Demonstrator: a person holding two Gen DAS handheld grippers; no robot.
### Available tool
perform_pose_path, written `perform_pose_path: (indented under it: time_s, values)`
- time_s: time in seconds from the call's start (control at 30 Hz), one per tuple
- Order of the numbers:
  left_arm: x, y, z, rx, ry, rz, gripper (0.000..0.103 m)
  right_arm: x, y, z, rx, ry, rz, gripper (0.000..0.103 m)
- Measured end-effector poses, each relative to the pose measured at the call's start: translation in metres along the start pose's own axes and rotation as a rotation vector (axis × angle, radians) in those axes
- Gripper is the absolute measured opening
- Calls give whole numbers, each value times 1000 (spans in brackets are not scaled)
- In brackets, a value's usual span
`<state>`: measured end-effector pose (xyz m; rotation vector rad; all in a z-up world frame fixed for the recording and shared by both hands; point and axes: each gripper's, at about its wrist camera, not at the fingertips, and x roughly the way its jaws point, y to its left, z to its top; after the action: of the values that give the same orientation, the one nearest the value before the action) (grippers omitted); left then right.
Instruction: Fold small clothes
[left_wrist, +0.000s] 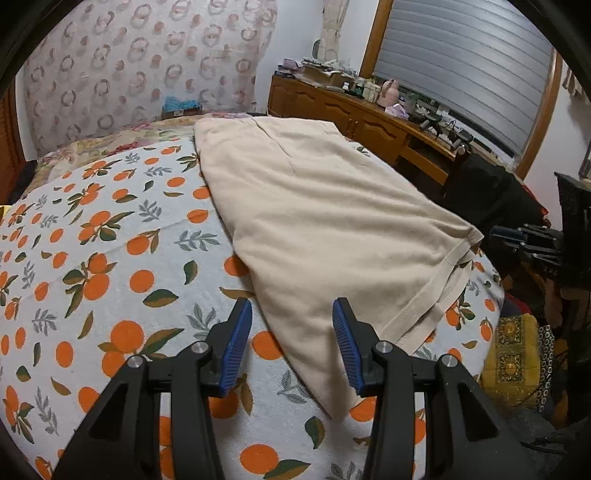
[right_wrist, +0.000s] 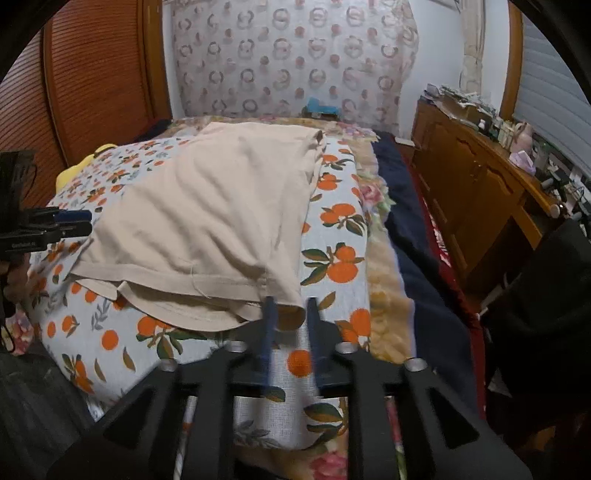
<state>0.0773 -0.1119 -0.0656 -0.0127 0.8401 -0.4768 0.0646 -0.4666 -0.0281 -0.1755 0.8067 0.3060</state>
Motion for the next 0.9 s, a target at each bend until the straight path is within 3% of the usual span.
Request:
perform_pose_path:
  time_s: [0.2,0.37,0.6,0.9]
  values:
    - [4,-2,-4,6,21,24,45,13,5,13,28,-35,30,47]
    - [8,-4,-9,13,41,42,45,35,13,26,44,-42,68,49]
    - [9,-13,-17,28,49,45,45,58,10,23,48,5,5,50]
    - [8,-18,-17,33,44,45,45,63,5,12,72,48,57,50]
